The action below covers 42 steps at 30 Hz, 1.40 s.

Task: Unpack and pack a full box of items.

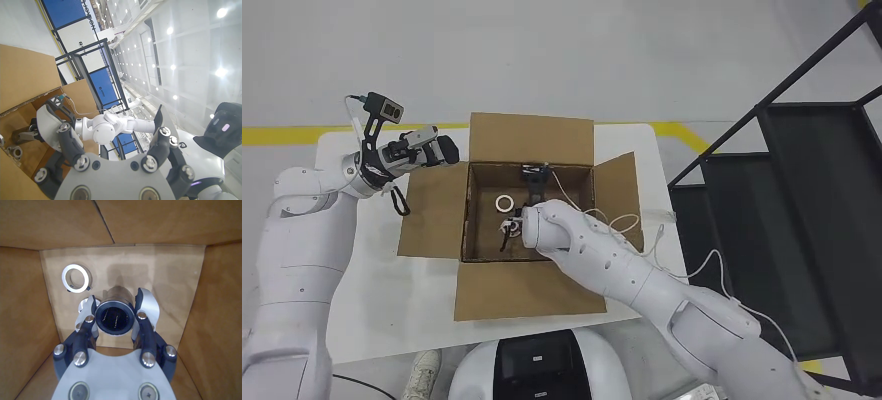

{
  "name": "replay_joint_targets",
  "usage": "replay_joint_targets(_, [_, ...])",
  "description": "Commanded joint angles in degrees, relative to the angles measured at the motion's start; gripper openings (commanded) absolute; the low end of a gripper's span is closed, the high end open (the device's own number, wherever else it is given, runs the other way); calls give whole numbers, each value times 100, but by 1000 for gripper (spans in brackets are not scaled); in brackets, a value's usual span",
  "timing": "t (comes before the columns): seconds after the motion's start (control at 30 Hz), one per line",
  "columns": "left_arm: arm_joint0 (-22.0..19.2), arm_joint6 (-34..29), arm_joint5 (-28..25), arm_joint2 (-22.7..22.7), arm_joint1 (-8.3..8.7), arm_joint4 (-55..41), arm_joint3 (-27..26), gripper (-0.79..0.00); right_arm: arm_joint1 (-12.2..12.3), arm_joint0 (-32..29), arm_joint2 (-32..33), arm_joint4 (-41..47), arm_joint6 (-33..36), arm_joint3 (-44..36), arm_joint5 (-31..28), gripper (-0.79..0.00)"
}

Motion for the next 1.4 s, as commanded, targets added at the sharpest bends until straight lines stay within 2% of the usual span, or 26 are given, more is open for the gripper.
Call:
replay_joint_targets(0.0, [0,0,0,0,0,0,0,0,26,-58,57,-69,21,-157,40,-785])
replay_joint_targets(0.43, [0,0,0,0,0,0,0,0,419,-763,778,-810,494,-1746,79,-785])
replay_joint_targets(0.6, [0,0,0,0,0,0,0,0,586,-988,1055,-1139,1045,-2434,-101,-785])
replay_joint_targets(0.83, [0,0,0,0,0,0,0,0,876,-1176,1466,-2389,2151,-3598,-187,-785])
replay_joint_targets(1.07, [0,0,0,0,0,0,0,0,1104,-1668,2468,-2982,2833,-4744,-665,-785])
replay_joint_targets(1.37, [0,0,0,0,0,0,0,0,1191,-2423,3838,-3132,3115,-5700,-947,-785])
